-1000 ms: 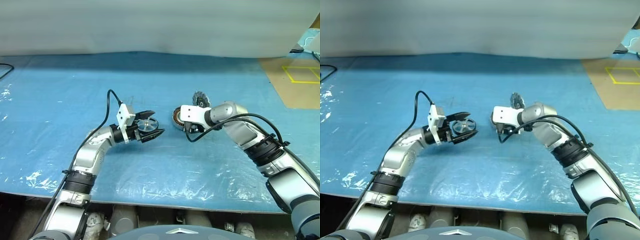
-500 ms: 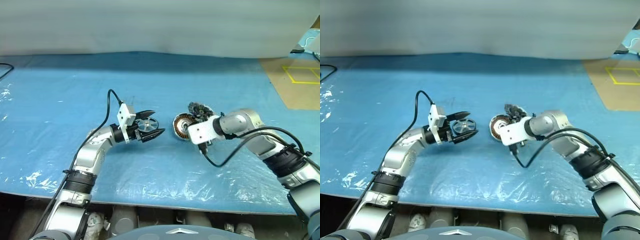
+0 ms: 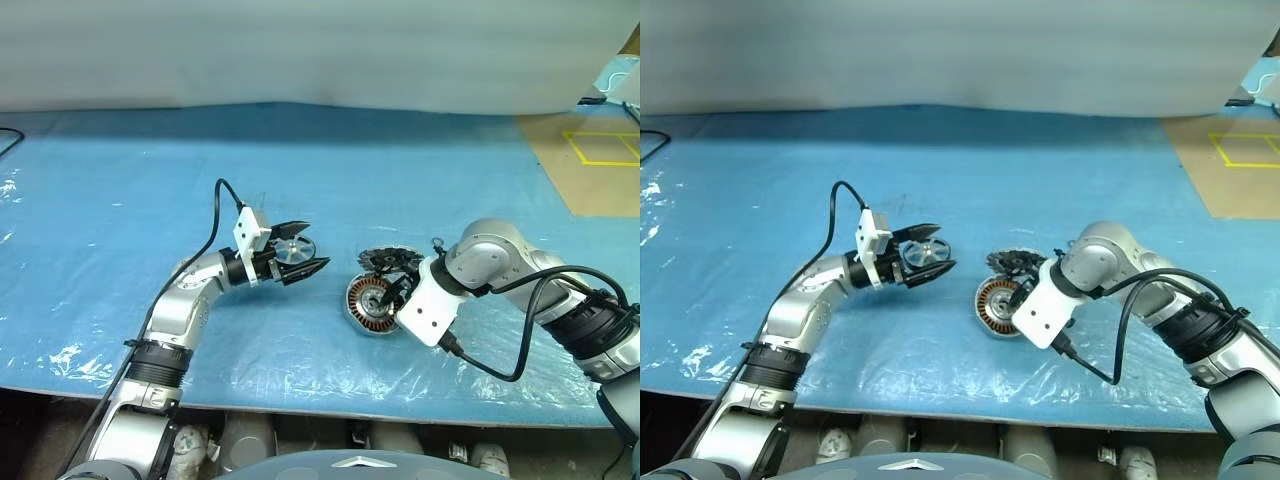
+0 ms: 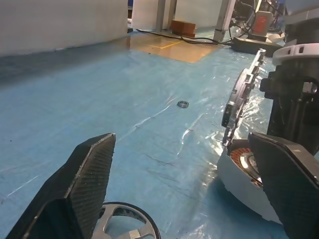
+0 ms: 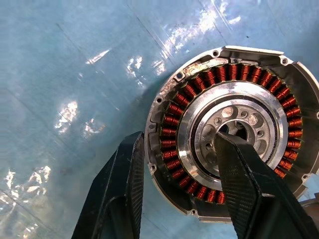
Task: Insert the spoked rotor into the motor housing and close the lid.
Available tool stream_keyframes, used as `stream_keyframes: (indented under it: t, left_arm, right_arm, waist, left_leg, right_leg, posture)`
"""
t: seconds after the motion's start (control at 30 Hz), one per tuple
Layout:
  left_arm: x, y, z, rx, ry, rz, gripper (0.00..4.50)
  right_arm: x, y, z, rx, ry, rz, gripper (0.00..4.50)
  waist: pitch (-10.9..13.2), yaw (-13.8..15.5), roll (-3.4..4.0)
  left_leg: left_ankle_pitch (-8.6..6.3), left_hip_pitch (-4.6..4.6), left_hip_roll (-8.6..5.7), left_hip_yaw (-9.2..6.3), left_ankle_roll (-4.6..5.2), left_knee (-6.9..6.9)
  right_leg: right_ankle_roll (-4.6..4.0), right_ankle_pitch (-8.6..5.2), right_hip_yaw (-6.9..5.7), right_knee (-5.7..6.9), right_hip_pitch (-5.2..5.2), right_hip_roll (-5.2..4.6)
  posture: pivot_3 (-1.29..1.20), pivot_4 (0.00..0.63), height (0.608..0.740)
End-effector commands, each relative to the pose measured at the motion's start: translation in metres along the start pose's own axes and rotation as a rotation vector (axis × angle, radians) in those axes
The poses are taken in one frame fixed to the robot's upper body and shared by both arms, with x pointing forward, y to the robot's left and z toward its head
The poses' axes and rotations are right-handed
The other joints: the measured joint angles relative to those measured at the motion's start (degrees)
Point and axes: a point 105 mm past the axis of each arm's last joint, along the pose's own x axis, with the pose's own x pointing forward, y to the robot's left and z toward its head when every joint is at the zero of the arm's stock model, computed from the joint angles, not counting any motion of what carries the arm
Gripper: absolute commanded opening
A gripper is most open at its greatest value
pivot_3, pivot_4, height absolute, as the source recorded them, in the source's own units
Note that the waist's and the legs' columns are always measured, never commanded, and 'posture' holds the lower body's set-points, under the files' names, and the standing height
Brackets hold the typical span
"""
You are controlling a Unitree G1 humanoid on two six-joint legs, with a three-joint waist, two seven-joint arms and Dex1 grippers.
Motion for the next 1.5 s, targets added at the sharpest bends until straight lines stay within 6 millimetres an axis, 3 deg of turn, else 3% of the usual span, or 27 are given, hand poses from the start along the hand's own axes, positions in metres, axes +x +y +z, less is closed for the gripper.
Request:
stream_keyframes:
  t: [0.03,0.3,0.57,0.7,0.87,1.07,1.17,1.33,1.4,1.5]
  left_arm:
    - [-0.004,-0.004,0.009,0.025,-0.022,0.002,4.5]
    - [-0.001,-0.004,0.01,0.024,-0.026,0.011,4.5]
    - [0.002,-0.002,0.01,0.025,-0.028,0.006,4.5]
    - [0.004,-0.003,0.01,0.023,-0.031,0.001,4.5]
    - [0.003,-0.001,0.006,0.02,-0.023,0.001,4.5]
    - [0.002,-0.002,0.004,0.02,-0.017,-0.006,4.5]
    - [0.002,-0.001,0.005,0.022,-0.019,-0.006,4.5]
    - [-0.003,-0.003,0.013,0.003,-0.048,-0.003,4.5]
    - [-0.004,-0.008,0.019,-0.02,-0.061,-0.029,4.5]
    - [-0.007,-0.013,0.018,-0.025,-0.037,-0.059,4.5]
  right_arm:
    - [0.006,0.008,0.0,-0.026,-0.008,0.061,1.81]
    - [0.005,0.0,-0.004,-0.012,-0.017,0.049,1.81]
    - [-0.005,-0.014,-0.017,-0.054,0.056,0.006,4.43]
    - [-0.01,-0.015,-0.014,-0.084,0.062,0.005,4.47]
    - [-0.023,-0.008,0.012,-0.19,0.01,-0.002,4.47]
    - [-0.04,-0.005,0.021,-0.227,0.022,-0.054,4.47]
    - [-0.056,0.002,0.018,-0.077,0.014,-0.117,4.47]
    - [-0.084,0.003,0.006,0.513,-0.129,-0.403,4.47]
    - [-0.097,0.012,-0.007,0.744,-0.155,-0.557,4.47]
    - [-0.097,0.034,-0.023,0.943,-0.112,-0.689,4.47]
  waist:
    - [0.0,0.0,0.0]
    - [0.0,-0.1,-0.02]
    - [0.0,-0.1,-0.01]
    - [0.0,-0.1,-0.01]
    - [0.0,0.0,0.0]
    - [0.0,0.0,-0.01]
    - [0.0,0.2,-0.02]
    - [0.1,0.2,-0.05]
    - [0.1,0.4,-0.03]
    - [0.0,0.5,-0.02]
  left_leg:
    - [0.0,0.0,0.0,0.0,0.0,0.01]
    - [-0.01,0.02,0.0,0.0,0.0,0.07]
    - [0.0,-0.07,-0.01,0.0,0.02,0.08]
    - [0.01,-0.13,0.0,0.0,0.03,0.07]
    - [0.03,-0.24,0.01,0.0,0.08,0.05]
    - [0.01,-0.22,0.01,0.0,0.04,0.06]
    - [0.01,-0.22,0.0,0.0,0.04,0.05]
    - [0.01,-0.22,-0.03,-0.01,0.05,-0.07]
    - [0.01,-0.2,-0.03,-0.01,0.05,-0.15]
    - [0.01,-0.18,-0.02,0.0,0.05,-0.27]
  right_leg:
    - [0.0,0.0,0.0,0.01,0.0,0.0]
    - [0.0,0.0,0.01,0.06,0.01,0.0]
    - [-0.01,0.01,0.02,0.08,-0.07,0.0]
    - [-0.01,0.0,0.0,0.08,-0.13,0.0]
    - [-0.02,0.0,0.0,0.06,-0.23,0.0]
    - [-0.02,0.0,0.01,0.08,-0.22,0.0]
    - [-0.01,0.0,0.01,0.07,-0.22,0.0]
    - [-0.01,0.0,0.01,-0.12,-0.16,0.0]
    - [-0.01,0.0,0.0,-0.17,-0.17,0.0]
    - [-0.01,-0.01,-0.05,-0.34,-0.14,0.01]
  posture:
    - [0.0,0.15,0.74]
    - [0.0,0.15,0.74]
    - [0.0,0.15,0.74]
    - [0.0,0.15,0.74]
    - [0.0,0.15,0.74]
    - [0.0,0.15,0.74]
    - [0.0,0.15,0.74]
    - [0.0,0.15,0.74]
    - [0.0,0.15,0.74]
    - [0.0,0.15,0.74]
